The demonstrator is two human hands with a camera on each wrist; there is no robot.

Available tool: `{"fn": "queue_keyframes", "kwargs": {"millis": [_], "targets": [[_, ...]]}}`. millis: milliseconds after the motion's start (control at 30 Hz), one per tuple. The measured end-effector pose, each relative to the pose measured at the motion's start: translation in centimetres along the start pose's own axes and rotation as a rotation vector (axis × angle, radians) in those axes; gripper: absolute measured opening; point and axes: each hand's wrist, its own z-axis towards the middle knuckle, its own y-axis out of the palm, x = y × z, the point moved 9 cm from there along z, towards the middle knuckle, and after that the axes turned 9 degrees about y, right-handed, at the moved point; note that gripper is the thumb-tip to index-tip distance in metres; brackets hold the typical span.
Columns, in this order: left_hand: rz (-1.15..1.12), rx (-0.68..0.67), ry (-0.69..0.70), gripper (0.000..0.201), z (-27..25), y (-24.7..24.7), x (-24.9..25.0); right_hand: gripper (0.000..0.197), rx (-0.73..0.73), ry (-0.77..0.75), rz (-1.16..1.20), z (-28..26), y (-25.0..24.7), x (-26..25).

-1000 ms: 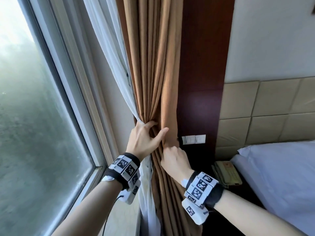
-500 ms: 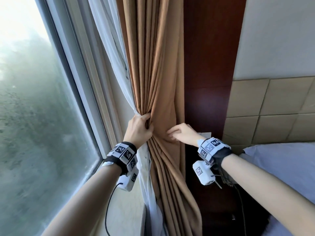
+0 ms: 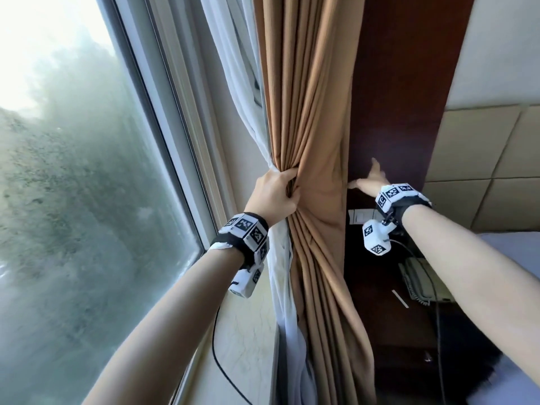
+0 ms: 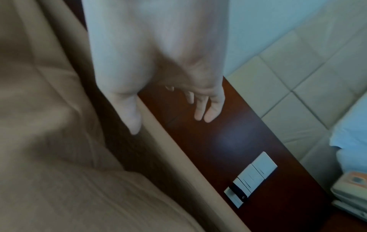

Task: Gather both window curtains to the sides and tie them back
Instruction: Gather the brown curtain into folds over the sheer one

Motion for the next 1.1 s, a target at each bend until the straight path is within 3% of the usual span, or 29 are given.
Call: {"fn": "queue_keyframes", "kwargs": {"millis": [167,300,400,500,667,800,1100], "targets": [[-0.020,0.011,0.002,0.018,-0.2,0.3,0.4,0.102,0.046,0.006,0.093,2.1,1.5,-0.4],[-0.026,0.025,0.007,0.023,0.0,0.2,0.3,0.096,-0.054,-0.051,0.157,2.3,4.2,-1.1],[-0.049,0.018,0.012,0.025,0.0,0.6,0.4,0.075,0.007,-0.072,0.216,1.8,4.4,-2.3],[-0.048,0.021,0.003,0.026,0.0,0.8,0.0,0.044,0.098,-0.074,0.083,1.6,4.3,-3.9],[-0.021,0.044,-0.012,0.026,0.2,0.5,-0.4,0.032,0.148,-0.047,-0.086,0.1,4.7,-2.1],[-0.009,0.045,-0.031,0.018,0.2,0.5,-0.7,0.035,0.195,-0.072,-0.050,-2.5,2.5,0.6],[-0.032,0.094,-0.083,0.020,-0.2,0.6,0.5,0.033,0.503,-0.175,0.037,-10.9,-4.9,5.9]]}}
